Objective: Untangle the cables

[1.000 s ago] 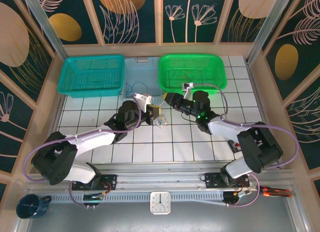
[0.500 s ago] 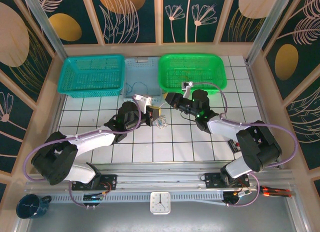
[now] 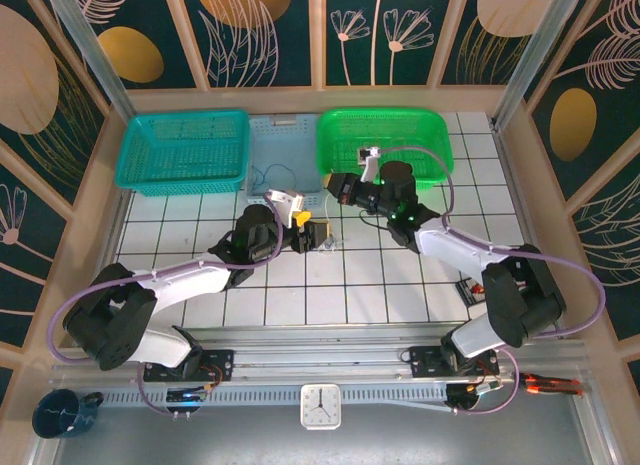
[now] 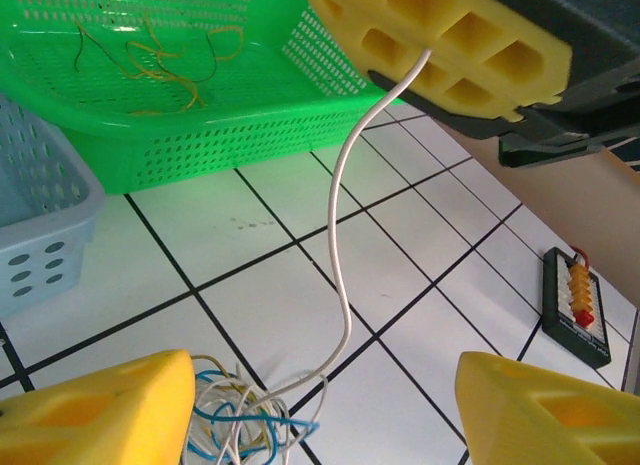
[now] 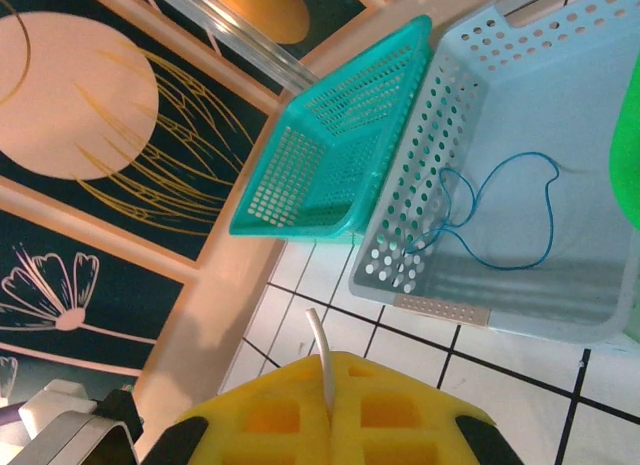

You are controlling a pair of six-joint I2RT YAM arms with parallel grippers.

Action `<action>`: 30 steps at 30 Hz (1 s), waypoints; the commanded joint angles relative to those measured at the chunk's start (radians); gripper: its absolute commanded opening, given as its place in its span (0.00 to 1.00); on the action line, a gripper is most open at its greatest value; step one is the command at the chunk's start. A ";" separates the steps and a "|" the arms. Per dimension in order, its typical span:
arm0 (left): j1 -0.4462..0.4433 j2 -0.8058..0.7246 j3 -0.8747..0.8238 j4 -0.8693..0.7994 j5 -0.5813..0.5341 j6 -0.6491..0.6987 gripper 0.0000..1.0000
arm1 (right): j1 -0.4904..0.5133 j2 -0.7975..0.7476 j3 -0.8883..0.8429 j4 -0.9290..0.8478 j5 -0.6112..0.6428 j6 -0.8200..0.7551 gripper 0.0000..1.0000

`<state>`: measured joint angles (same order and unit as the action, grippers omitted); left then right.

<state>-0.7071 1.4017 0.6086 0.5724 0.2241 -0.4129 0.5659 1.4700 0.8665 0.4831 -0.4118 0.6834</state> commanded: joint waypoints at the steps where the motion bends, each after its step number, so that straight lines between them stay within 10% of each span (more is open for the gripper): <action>1: -0.003 -0.003 0.014 0.009 -0.017 0.050 0.70 | 0.019 -0.047 0.038 -0.077 0.004 -0.115 0.00; 12: 0.006 0.051 0.107 -0.012 -0.003 0.126 0.64 | 0.031 -0.086 0.054 -0.123 -0.044 -0.191 0.00; 30: 0.010 0.109 0.168 0.043 0.044 0.110 0.25 | 0.061 -0.100 0.056 -0.128 -0.044 -0.196 0.00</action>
<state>-0.7021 1.4990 0.7502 0.5690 0.2401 -0.2981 0.6151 1.4002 0.8894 0.3523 -0.4473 0.5026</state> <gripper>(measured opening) 0.251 0.053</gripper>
